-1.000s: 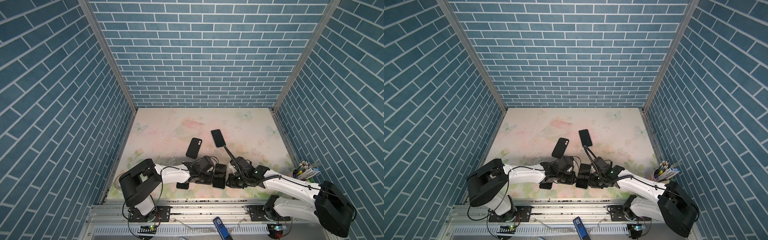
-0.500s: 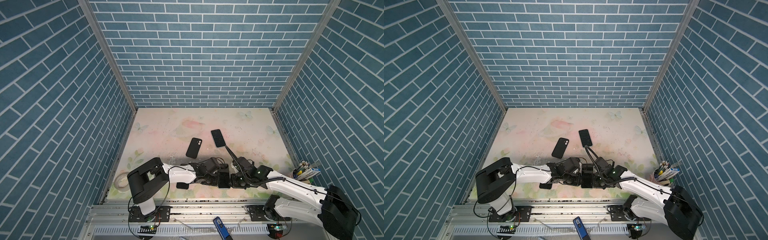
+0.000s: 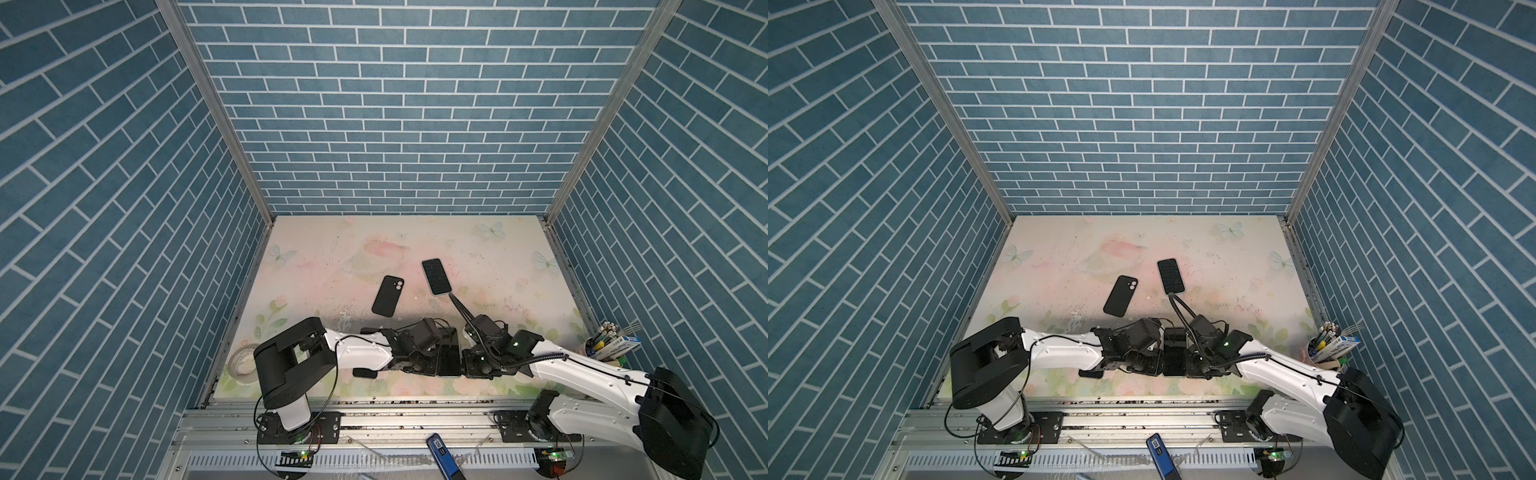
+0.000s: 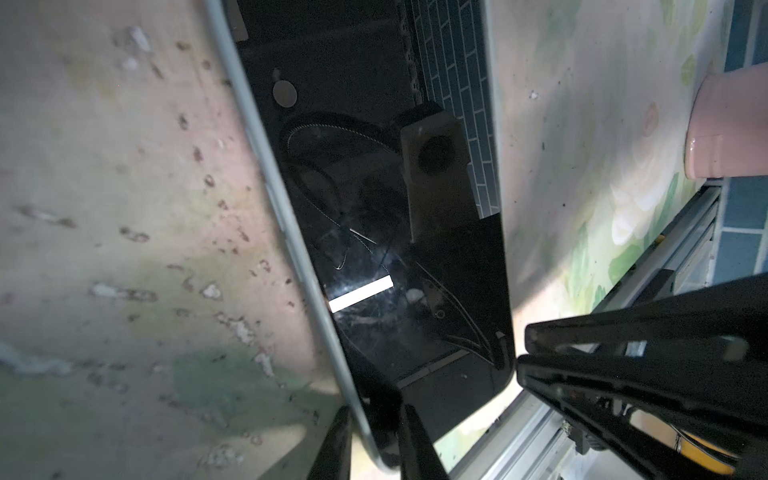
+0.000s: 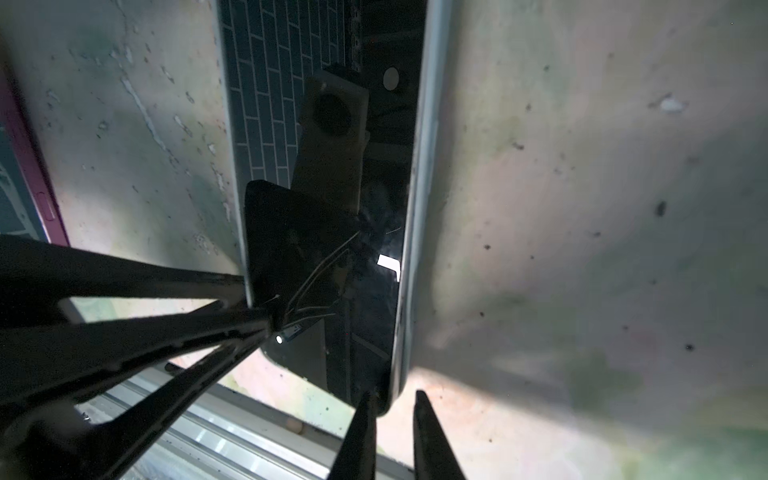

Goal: Put the phone into the phone case

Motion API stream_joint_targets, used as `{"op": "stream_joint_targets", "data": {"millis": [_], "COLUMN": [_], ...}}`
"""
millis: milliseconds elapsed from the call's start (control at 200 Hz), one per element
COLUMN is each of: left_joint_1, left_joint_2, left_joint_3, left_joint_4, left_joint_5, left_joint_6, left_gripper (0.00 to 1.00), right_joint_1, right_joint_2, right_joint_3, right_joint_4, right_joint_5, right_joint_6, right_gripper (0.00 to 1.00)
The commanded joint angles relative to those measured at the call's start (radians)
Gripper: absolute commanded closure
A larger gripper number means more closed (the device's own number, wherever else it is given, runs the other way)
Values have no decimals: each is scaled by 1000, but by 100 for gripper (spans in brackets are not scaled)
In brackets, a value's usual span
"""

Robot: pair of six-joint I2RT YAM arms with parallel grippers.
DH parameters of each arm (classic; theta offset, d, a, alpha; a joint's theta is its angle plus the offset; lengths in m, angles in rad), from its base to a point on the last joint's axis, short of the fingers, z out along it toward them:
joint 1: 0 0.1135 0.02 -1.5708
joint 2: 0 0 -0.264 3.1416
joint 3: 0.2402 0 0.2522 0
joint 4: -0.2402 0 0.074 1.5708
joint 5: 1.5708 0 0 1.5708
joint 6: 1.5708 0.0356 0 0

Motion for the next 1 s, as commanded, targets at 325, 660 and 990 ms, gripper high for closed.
{"op": "stream_joint_targets", "data": {"millis": [325,660,990], "left_joint_1": [-34,-41,-42], "left_joint_2": [49,58,64], "left_joint_3": [-22,-23,-21], "left_joint_4": [-83,-69,-57], "left_joint_5": [-5,-3,4], "left_joint_6": [-12,-17,-16], "left_gripper": [76,76,76], "right_joint_1": [5,19,40], "right_joint_2": [28,52,80], "right_joint_3": [2,5,9], "right_joint_4": [15,-6,-3], "right_joint_5": [-33,-24,-14], "right_joint_6": [12,11,13], "right_gripper": [87,89,90]}}
